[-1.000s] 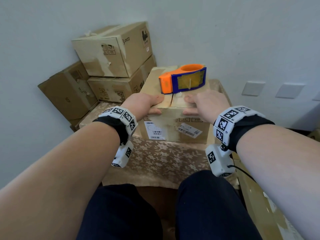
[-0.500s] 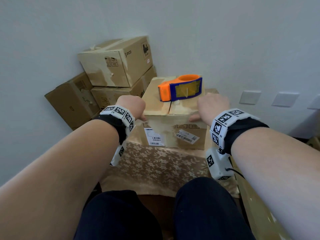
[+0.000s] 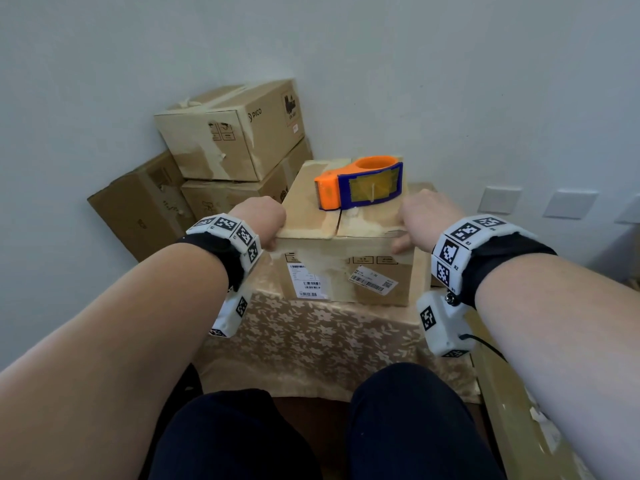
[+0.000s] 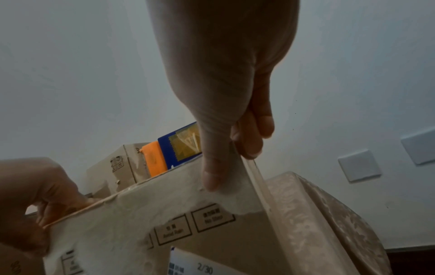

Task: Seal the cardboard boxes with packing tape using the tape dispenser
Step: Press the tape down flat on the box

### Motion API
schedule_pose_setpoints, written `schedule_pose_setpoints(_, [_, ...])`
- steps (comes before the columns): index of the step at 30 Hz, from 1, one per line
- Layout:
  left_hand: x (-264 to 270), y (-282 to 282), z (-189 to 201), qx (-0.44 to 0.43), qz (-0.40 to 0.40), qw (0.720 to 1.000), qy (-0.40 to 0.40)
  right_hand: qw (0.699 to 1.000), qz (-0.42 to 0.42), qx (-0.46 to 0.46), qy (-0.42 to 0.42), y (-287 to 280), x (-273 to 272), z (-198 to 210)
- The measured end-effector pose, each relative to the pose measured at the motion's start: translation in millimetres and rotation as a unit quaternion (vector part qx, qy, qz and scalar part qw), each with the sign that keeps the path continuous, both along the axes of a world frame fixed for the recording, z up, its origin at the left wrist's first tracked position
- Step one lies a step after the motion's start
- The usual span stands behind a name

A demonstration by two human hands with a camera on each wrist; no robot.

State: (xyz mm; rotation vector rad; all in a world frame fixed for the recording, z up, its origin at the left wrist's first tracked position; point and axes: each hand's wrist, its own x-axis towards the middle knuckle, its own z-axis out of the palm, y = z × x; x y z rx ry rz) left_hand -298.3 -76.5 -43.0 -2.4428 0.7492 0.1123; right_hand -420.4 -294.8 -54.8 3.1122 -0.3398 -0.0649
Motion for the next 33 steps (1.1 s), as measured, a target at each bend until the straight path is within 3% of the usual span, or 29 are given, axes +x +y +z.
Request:
schedule_pose_setpoints(15, [-7,6,1,-0.024,-0.008,1.0,-0.017,0.997,-0.009,-0.048,0.06,0,4,3])
schedule_pose_setpoints(22, [5,-3,5,-0.091,0.077,0.992,0.029,0.982,-0.035,-0.078,0.168,10,15,33])
schedule_pose_setpoints(26, [9,-3,11,-0.097,0.081,0.99,0.059,0.994,-0.062,-0.056,0.063,14,27,44])
schedule_pose_setpoints(30, [14,2,12,-0.115,0.068,0.989,0.065,0.983,-0.061,0.007,-0.17,13,35,42])
schedule_pose_setpoints(33, [17,1,12,-0.137,0.075,0.985,0.069,0.985,-0.014,0.023,-0.168,6,49,28])
